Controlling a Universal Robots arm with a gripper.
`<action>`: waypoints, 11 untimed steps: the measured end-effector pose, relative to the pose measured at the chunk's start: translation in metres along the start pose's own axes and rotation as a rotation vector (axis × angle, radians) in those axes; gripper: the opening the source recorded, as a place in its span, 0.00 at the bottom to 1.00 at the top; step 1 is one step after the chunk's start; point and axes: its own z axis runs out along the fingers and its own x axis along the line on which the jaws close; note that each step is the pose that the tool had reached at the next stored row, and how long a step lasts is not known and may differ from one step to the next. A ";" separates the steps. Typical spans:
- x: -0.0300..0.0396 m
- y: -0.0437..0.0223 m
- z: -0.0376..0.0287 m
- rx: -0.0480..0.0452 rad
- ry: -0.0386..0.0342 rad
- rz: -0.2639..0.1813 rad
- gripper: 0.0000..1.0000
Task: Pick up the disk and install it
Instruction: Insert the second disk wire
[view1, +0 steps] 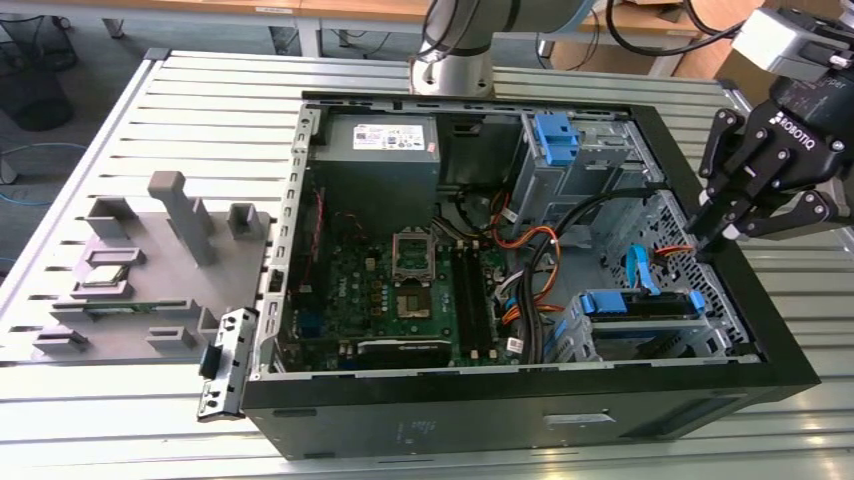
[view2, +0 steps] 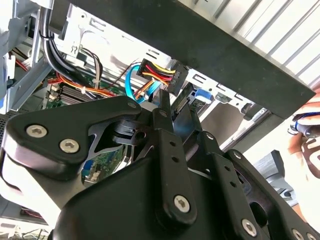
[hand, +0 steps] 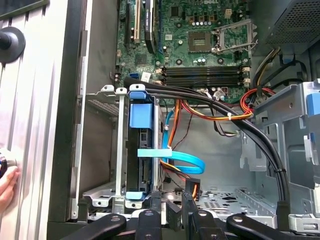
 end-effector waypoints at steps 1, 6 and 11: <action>-0.0002 -0.0007 0.0004 -0.0017 0.0002 0.000 0.31; -0.0019 -0.0045 0.0021 -0.0120 0.0020 -0.001 0.31; -0.0036 -0.0086 0.0039 -0.0251 0.0083 -0.001 0.31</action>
